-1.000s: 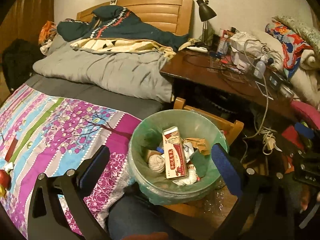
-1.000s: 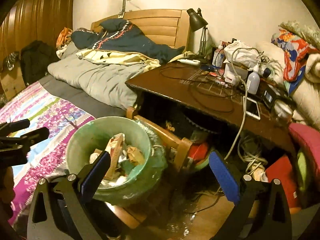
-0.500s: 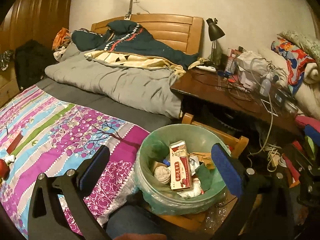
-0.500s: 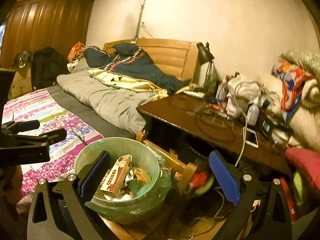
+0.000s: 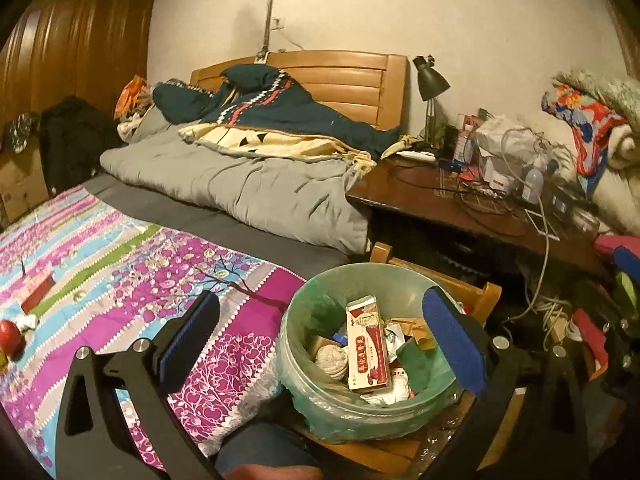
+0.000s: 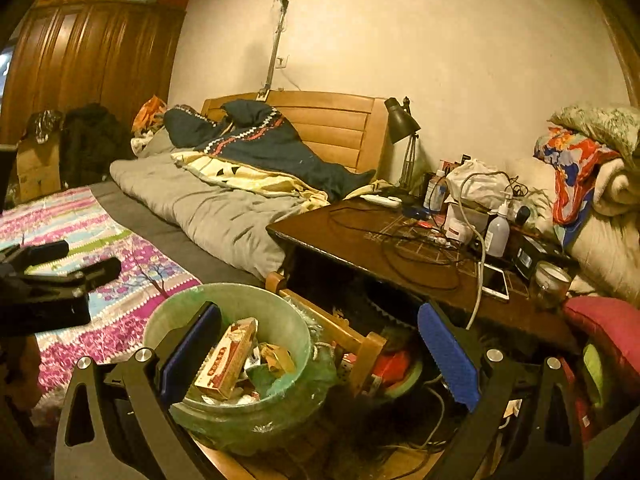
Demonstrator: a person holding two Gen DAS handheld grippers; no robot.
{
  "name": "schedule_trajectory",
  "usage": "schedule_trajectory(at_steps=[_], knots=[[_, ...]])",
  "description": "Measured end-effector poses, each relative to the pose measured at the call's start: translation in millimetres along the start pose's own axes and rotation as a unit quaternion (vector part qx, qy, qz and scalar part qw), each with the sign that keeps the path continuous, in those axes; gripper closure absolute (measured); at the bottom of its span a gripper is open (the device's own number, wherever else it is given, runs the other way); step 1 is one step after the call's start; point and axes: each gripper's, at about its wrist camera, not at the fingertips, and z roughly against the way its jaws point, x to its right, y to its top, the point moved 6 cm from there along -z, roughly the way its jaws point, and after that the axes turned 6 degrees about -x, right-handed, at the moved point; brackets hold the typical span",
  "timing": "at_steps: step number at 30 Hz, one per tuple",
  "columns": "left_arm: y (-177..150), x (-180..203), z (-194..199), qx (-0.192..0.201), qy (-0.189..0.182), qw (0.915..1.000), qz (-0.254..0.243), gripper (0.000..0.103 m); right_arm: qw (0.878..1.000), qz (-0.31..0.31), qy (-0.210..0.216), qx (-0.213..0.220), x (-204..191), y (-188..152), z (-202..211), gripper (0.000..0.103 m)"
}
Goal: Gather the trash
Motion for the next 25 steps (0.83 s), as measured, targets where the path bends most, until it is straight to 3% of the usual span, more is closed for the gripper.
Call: schedule_trajectory(at_steps=[5, 7, 17, 25], knots=[[-2.0, 9.1, -1.6, -0.007, -0.008, 0.9998, -0.018, 0.005, 1.000, 0.006, -0.001, 0.000, 0.1, -2.7, 0.6, 0.005], [-2.4, 9.9, -0.9, 0.003, 0.007, 0.9997, -0.023, 0.005, 1.000, -0.001, -0.002, -0.002, 4.5, -2.6, -0.5, 0.005], [-7.6, 23.1, -2.0, 0.003, 0.010, 0.9982, -0.058, 0.005, 1.000, -0.001, -0.011, -0.010, 11.3, -7.1, -3.6, 0.005], [-6.7, 31.2, -2.0, -0.020, 0.024, 0.9964, -0.078, 0.005, 1.000, -0.010, -0.010, -0.024, 16.2, -9.3, -7.3, 0.005]])
